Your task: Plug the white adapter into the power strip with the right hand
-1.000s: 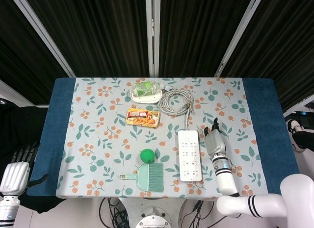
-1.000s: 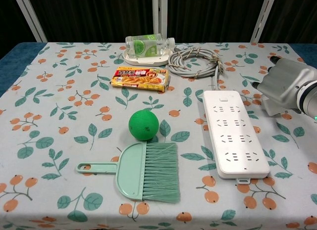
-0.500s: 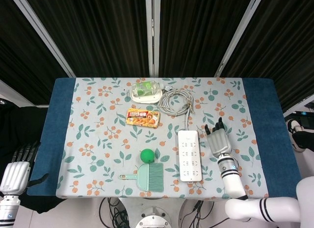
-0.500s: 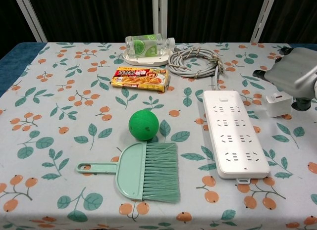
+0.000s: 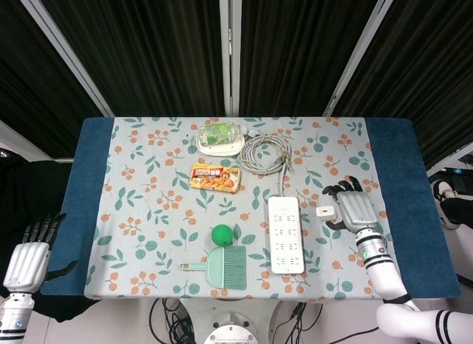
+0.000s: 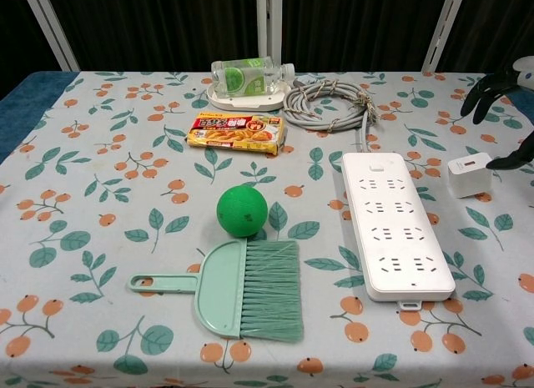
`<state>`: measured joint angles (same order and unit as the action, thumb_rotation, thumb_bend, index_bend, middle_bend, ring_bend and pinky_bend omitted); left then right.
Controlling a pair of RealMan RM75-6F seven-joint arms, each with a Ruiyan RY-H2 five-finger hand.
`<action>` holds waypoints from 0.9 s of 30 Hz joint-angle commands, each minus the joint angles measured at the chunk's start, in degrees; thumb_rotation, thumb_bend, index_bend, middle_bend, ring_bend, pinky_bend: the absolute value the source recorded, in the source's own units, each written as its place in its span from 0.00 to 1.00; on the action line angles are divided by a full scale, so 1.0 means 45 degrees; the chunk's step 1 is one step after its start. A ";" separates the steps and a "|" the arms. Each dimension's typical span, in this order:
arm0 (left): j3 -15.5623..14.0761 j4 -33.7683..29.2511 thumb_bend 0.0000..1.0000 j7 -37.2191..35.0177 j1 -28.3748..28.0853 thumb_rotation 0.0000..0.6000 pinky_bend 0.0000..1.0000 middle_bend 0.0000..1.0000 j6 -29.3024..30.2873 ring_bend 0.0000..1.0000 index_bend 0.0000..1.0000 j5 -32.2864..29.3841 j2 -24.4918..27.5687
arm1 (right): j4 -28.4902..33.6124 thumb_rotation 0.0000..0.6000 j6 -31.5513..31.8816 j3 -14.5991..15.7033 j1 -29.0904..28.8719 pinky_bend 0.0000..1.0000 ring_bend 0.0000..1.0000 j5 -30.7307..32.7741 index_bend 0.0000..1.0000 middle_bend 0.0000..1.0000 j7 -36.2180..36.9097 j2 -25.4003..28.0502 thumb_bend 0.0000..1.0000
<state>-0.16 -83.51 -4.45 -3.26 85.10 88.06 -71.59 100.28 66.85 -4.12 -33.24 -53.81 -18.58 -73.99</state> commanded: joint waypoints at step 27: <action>-0.0040 -0.0555 0.13 0.0433 0.0160 1.00 0.00 0.00 0.0081 0.00 0.00 -0.0180 0.0151 | -0.5482 1.00 -0.2525 -0.0419 0.0834 0.00 0.20 -0.3642 0.46 0.41 0.4481 -0.1830 0.13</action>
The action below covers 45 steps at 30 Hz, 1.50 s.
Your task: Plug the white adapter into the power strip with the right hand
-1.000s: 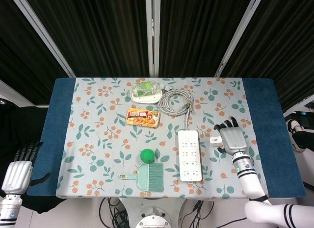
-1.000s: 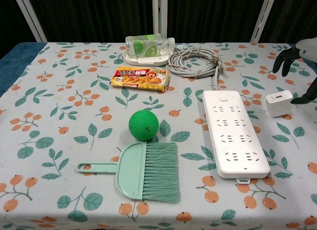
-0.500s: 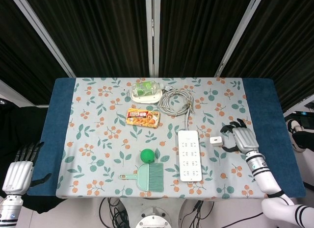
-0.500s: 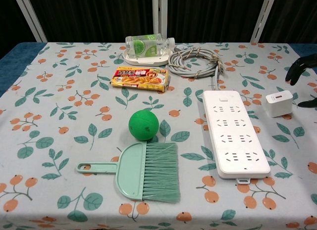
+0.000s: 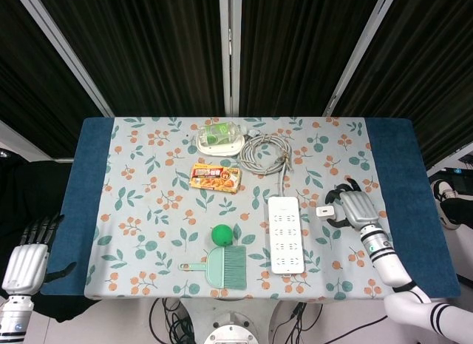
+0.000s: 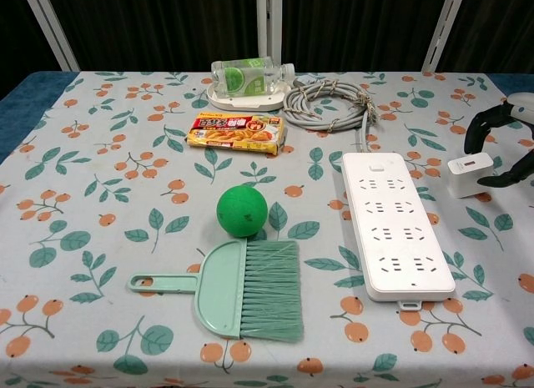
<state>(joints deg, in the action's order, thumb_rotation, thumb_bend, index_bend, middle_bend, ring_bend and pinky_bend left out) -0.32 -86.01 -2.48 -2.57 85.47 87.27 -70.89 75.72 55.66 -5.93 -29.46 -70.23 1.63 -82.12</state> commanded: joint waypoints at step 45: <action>-0.0016 0.0010 0.13 -0.0069 0.0033 1.00 0.00 0.00 0.0050 0.00 0.00 0.0092 -0.0022 | -0.1137 1.00 0.1400 -0.0204 -0.0380 0.00 0.36 -0.3263 0.74 0.61 0.5483 -0.2184 0.37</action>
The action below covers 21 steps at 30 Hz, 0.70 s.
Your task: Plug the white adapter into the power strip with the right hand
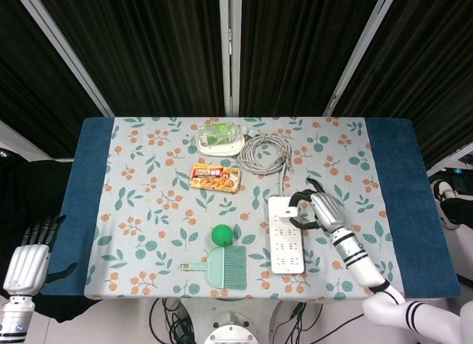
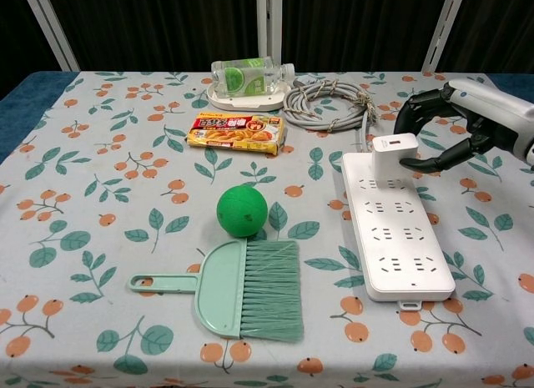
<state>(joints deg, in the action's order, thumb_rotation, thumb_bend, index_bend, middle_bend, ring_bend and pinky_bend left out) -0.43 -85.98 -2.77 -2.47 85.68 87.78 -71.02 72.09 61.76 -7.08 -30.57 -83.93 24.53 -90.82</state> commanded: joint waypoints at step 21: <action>0.0015 -0.0045 0.13 0.0035 0.0009 1.00 0.00 0.00 -0.0073 0.00 0.00 -0.0109 0.0000 | -0.1512 1.00 0.0169 0.0368 -0.0208 0.00 0.36 -0.0449 0.74 0.62 0.1706 -0.0704 0.38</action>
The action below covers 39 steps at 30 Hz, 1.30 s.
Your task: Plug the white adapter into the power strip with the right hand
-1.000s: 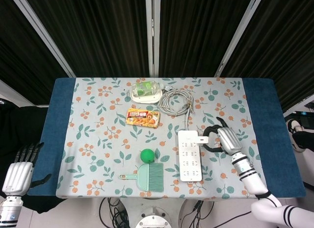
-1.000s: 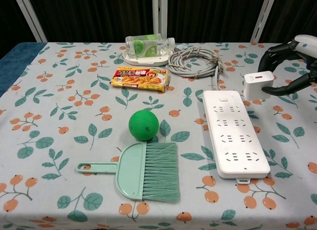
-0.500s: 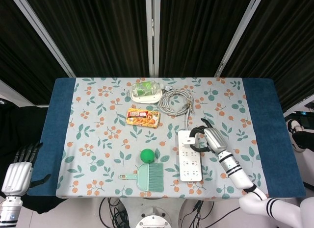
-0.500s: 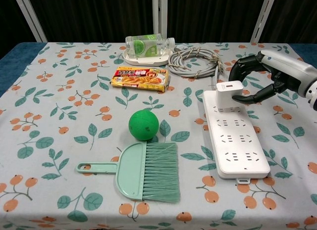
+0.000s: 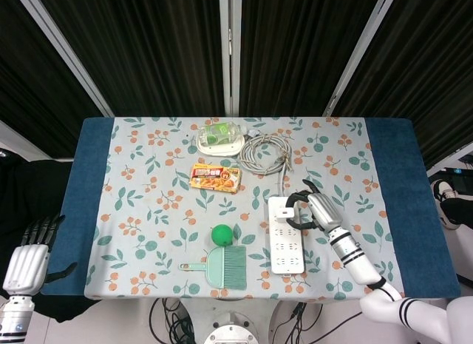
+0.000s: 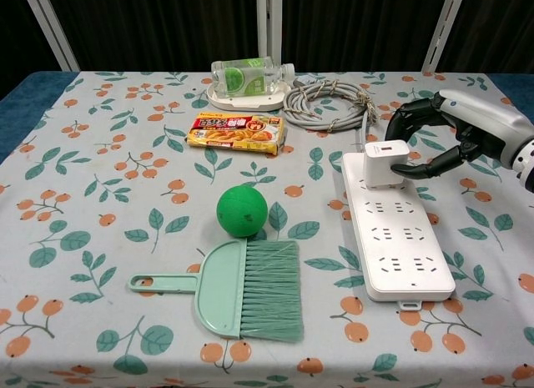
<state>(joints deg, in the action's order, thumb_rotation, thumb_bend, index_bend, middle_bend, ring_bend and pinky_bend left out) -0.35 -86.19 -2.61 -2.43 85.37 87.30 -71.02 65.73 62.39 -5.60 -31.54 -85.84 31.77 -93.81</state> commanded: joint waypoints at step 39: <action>-0.0031 0.0364 0.13 -0.0379 -0.0073 1.00 0.00 0.00 -0.0220 0.00 0.00 -0.0042 -0.0195 | -0.1139 1.00 0.0209 0.0447 0.0013 0.00 0.36 -0.0209 0.76 0.63 -0.1495 -0.0615 0.44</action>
<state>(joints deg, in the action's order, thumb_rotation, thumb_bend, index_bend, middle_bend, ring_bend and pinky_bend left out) -0.49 -84.56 -4.32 -2.76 84.38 87.10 -71.89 60.67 63.35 -3.58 -31.52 -86.87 25.24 -96.52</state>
